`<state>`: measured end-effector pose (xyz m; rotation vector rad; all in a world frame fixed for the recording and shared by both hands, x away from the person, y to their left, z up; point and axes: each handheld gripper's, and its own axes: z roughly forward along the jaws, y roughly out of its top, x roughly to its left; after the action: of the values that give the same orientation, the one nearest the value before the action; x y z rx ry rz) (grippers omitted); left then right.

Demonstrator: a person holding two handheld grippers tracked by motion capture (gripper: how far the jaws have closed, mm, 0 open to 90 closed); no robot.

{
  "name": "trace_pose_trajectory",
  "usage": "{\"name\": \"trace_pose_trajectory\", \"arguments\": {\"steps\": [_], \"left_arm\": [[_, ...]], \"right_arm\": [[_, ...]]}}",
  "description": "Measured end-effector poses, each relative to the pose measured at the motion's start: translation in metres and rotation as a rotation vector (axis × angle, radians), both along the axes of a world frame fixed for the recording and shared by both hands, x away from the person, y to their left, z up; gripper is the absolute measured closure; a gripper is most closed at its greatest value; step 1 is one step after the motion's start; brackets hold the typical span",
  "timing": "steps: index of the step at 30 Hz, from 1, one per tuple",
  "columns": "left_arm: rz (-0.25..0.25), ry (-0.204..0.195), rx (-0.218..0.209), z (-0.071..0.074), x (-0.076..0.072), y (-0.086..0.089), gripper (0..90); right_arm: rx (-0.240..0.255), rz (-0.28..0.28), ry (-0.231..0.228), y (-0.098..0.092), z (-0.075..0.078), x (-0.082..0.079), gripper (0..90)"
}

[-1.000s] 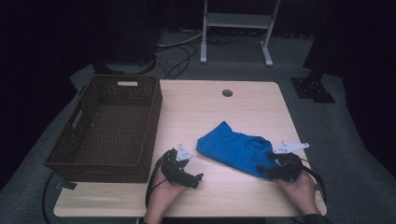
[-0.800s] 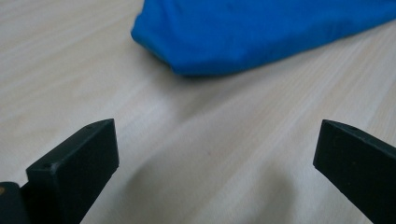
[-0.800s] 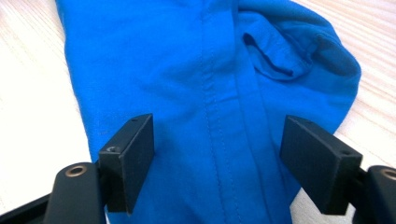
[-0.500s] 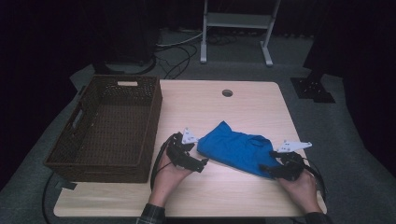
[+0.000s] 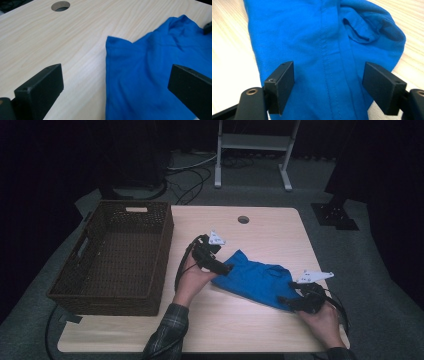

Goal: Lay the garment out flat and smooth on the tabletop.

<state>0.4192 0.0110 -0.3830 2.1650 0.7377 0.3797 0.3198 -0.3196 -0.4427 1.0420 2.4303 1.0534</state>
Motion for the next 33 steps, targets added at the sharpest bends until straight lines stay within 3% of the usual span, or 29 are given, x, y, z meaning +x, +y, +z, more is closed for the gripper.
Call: {"name": "trace_pose_trajectory", "arguments": {"steps": [6, 13, 16, 24, 33], "left_arm": [[-0.028, 0.014, 0.002, -0.008, 0.028, -0.020, 0.6], [-0.041, 0.026, 0.010, -0.023, 0.048, -0.032, 7.3], [-0.046, 0.040, -0.009, -0.027, 0.054, -0.031, 16.7], [-0.104, 0.087, -0.037, -0.028, 0.055, -0.031, 54.3], [-0.121, 0.122, -0.031, -0.031, 0.057, -0.032, 77.5]], "right_arm": [[0.001, 0.001, 0.001, 0.000, 0.000, 0.000, 24.6], [0.002, 0.003, 0.001, 0.000, 0.000, 0.000, 24.6], [0.002, 0.003, 0.001, 0.000, 0.000, 0.000, 24.5], [0.001, 0.002, 0.002, 0.000, 0.000, 0.000, 24.5], [-0.001, 0.001, 0.004, 0.000, 0.000, 0.000, 24.5]]}}
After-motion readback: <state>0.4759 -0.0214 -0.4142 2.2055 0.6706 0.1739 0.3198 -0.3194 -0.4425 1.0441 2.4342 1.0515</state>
